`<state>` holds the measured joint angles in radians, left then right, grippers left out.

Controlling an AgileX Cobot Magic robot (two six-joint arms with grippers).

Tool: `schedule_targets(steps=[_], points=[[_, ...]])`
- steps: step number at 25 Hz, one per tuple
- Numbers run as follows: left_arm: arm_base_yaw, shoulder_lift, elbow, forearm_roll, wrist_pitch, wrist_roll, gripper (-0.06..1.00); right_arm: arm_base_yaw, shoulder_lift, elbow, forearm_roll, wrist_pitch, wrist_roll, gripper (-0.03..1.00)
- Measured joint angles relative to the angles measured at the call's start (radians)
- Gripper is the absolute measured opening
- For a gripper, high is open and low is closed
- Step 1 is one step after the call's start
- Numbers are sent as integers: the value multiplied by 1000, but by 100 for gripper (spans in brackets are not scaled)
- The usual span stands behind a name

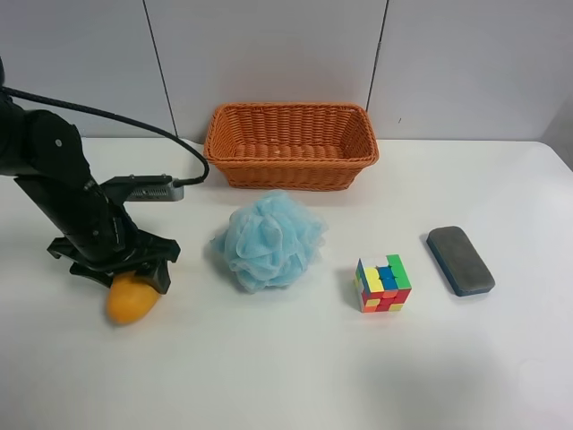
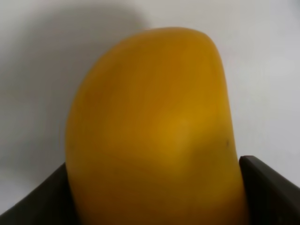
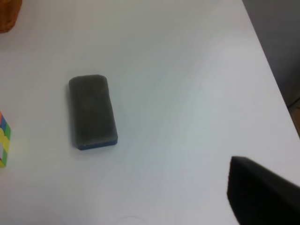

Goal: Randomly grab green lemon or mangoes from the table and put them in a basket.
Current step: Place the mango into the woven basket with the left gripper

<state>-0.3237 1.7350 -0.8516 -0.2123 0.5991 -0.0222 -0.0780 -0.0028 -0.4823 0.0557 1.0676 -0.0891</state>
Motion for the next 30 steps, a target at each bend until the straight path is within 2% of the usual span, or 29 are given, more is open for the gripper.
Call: schedule_targets(steps=[4,8,14,18,22,30], points=[[0,-121,-82,9,50,0,64,0,0,0,0,0,0,98],[0,-203,-214,11,55,0,64,0,0,0,0,0,0,98],[0,-177,-392,14,-68,16,64,0,0,0,0,0,0,98],[-13,-67,-493,-3,-166,59,64,0,0,0,0,0,0,98],[-62,90,-611,-5,-229,109,64,0,0,0,0,0,0,98],[-135,381,-859,-1,-259,217,64,0,0,0,0,0,0,98]])
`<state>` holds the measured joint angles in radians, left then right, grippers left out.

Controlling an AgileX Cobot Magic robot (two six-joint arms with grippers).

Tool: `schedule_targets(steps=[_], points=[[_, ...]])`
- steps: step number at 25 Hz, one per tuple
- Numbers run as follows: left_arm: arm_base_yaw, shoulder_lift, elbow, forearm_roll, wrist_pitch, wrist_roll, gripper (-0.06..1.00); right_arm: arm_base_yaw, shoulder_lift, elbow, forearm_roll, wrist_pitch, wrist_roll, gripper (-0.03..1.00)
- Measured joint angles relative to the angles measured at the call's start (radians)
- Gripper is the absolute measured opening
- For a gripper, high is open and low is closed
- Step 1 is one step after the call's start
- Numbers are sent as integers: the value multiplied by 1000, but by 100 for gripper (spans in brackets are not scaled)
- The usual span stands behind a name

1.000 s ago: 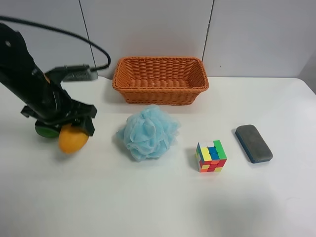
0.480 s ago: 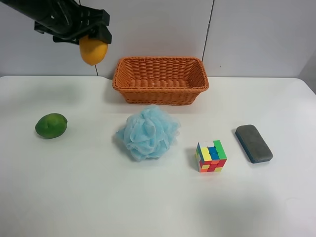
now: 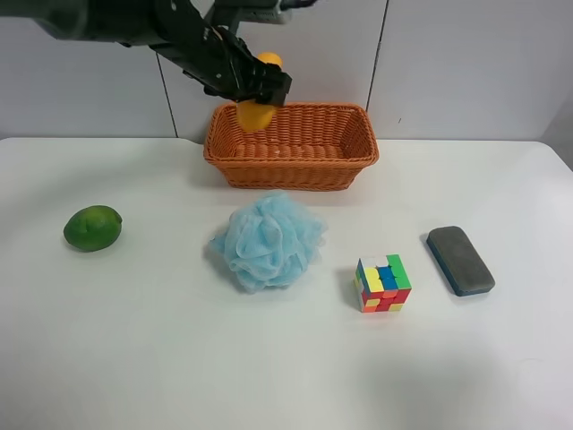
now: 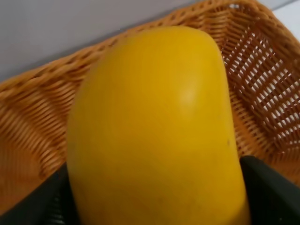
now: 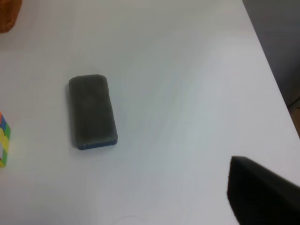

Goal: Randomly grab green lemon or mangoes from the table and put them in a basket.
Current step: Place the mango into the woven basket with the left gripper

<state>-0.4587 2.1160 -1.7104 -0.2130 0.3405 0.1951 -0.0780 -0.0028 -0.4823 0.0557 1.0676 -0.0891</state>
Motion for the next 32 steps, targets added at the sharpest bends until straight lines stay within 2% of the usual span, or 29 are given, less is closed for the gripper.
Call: schedule_targets(steps=[5,20,23,24,26,32], points=[[-6,104,-75,12,-27,34,64,0,0,0,0,0,0,98],[-6,130,-79,12,-38,49,65,0,0,0,0,0,0,98],[-6,130,-79,12,-38,50,89,0,0,0,0,0,0,98],[-6,130,-79,12,-38,50,93,0,0,0,0,0,0,98],[-6,130,-79,12,-38,50,97,0,0,0,0,0,0,98],[-6,130,-79,12,-38,50,99,0,0,0,0,0,0,98]])
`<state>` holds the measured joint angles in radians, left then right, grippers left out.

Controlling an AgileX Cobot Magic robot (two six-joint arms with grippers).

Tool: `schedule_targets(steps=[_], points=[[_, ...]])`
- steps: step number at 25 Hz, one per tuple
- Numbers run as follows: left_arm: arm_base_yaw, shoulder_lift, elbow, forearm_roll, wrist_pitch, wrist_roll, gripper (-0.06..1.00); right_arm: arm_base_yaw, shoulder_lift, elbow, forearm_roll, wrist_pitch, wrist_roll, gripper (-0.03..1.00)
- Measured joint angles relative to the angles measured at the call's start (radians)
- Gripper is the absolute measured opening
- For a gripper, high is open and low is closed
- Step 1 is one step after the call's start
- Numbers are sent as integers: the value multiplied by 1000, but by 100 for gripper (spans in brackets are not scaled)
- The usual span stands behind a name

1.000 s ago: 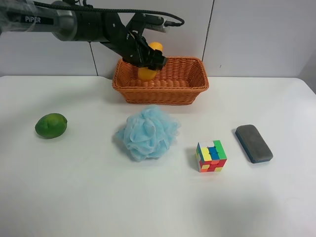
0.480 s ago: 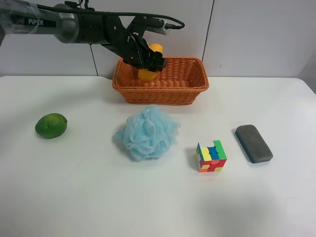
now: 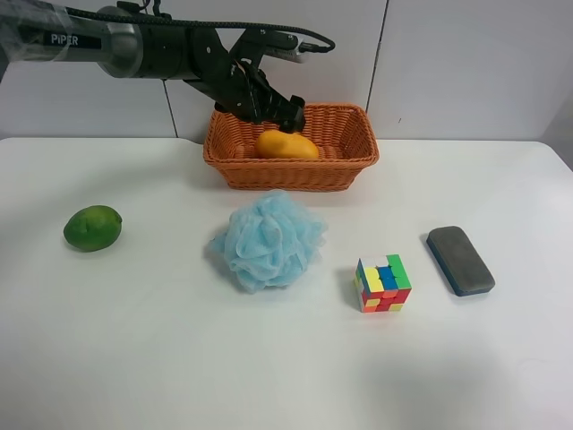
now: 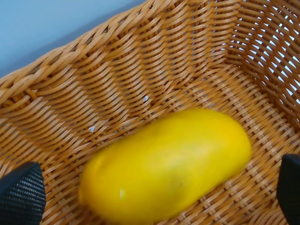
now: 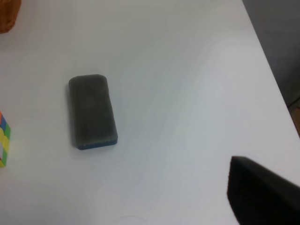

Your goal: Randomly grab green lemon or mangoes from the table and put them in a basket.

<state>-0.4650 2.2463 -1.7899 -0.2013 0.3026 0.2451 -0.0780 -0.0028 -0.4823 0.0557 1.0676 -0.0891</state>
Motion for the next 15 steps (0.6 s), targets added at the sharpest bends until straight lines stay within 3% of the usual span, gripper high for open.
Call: schedule_targets(steps=[3,8,15], points=[[0,-6,0,0,22,0,99,0,0,0,0,0,0,98],[3,-84,0,20,161,-9,99,0,0,0,0,0,0,98],[73,-339,0,186,400,-89,99,0,0,0,0,0,0,98]])
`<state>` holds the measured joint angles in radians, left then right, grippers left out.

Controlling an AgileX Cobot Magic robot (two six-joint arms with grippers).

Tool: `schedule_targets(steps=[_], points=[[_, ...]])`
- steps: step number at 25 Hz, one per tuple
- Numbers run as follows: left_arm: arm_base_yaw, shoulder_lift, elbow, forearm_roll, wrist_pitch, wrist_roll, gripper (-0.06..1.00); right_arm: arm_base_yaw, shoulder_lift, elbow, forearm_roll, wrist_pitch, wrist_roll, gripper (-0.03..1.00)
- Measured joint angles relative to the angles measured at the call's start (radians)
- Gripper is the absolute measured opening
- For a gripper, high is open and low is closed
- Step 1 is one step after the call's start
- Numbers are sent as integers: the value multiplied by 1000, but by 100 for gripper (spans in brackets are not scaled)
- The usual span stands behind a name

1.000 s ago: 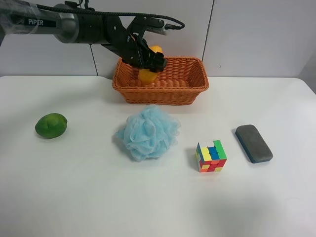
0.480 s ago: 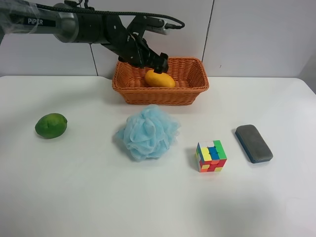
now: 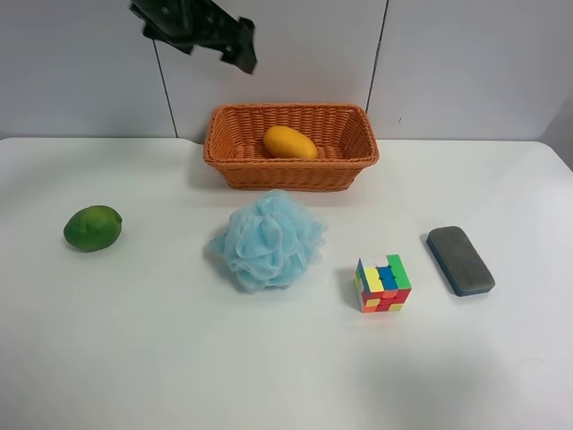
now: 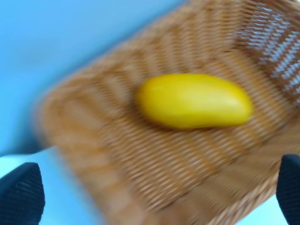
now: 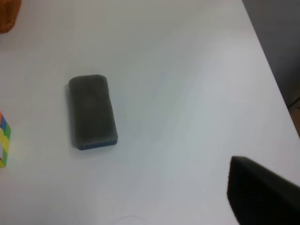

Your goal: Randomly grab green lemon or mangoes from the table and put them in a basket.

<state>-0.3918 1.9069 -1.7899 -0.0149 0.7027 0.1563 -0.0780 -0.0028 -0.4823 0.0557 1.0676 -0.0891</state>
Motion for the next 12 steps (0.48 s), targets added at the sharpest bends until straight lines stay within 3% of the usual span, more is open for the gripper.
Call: schedule_targets(steps=[8,12], points=[[156,-269,7,132,381,-6,99,0,0,0,0,0,0,98],[213,-438,123,159,436,-7,99,0,0,0,0,0,0,98]])
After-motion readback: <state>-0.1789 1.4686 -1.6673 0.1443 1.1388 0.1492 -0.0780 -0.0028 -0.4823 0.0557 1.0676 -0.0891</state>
